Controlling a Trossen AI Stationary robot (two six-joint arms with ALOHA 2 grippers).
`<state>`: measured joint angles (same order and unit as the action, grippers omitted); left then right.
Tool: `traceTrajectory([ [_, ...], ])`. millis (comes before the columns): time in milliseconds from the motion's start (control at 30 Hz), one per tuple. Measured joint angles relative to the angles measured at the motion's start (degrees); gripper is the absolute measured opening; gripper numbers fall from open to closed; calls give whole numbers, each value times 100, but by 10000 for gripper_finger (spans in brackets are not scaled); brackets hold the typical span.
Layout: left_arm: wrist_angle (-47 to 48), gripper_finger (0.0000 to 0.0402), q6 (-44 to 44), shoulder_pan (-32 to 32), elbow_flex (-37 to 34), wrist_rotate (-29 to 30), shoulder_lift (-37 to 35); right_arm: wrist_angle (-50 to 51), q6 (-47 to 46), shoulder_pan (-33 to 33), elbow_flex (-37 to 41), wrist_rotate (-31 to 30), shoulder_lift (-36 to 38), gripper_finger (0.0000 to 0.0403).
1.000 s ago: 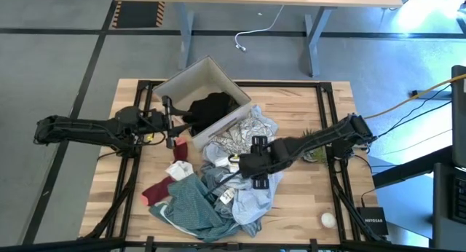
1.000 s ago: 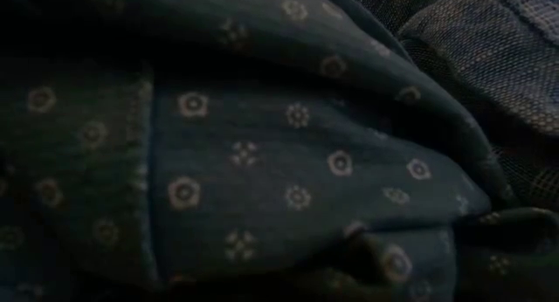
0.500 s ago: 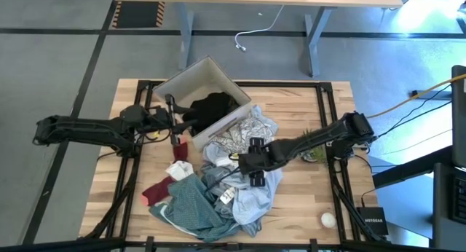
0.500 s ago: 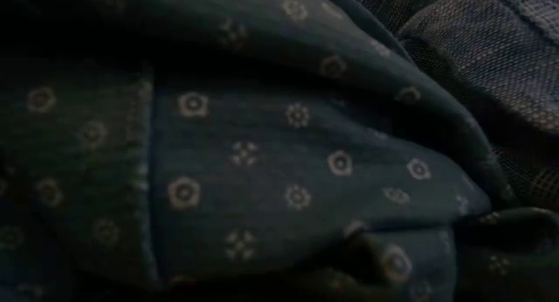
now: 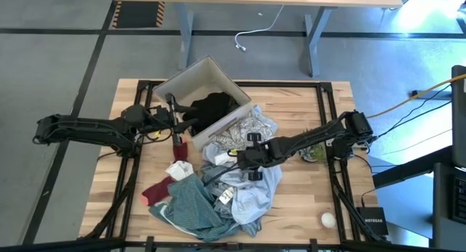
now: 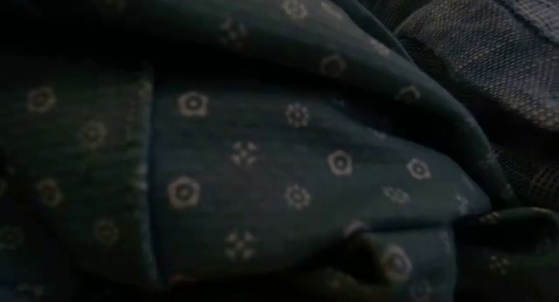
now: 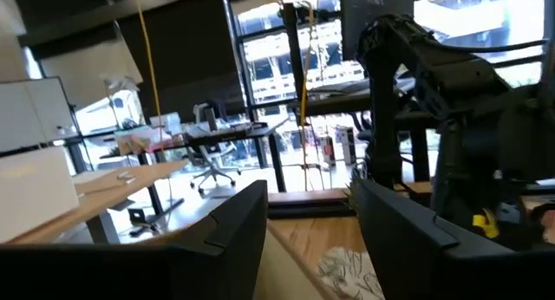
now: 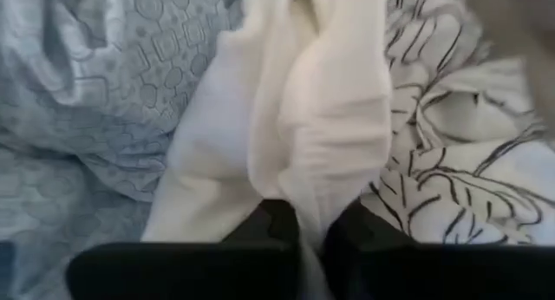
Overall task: Sort clothes
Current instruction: Put the white underwear into the laundry organizer
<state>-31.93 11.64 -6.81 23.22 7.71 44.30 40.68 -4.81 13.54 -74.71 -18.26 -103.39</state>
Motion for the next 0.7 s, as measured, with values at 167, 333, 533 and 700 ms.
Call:
traceTrajectory([
  [167,-80,171,81,0,0,51,-2,621,124,178,-656,-405,113,50],
  [333,-106,171,119,0,0,60,0,1405,182,236,-1557,-706,314,21],
  [533,-224,171,239,0,-2,63,-2,1657,426,219,-2414,-1198,426,22],
  [700,-220,171,317,0,-2,155,-2,1415,1052,203,-2891,-2190,426,34],
])
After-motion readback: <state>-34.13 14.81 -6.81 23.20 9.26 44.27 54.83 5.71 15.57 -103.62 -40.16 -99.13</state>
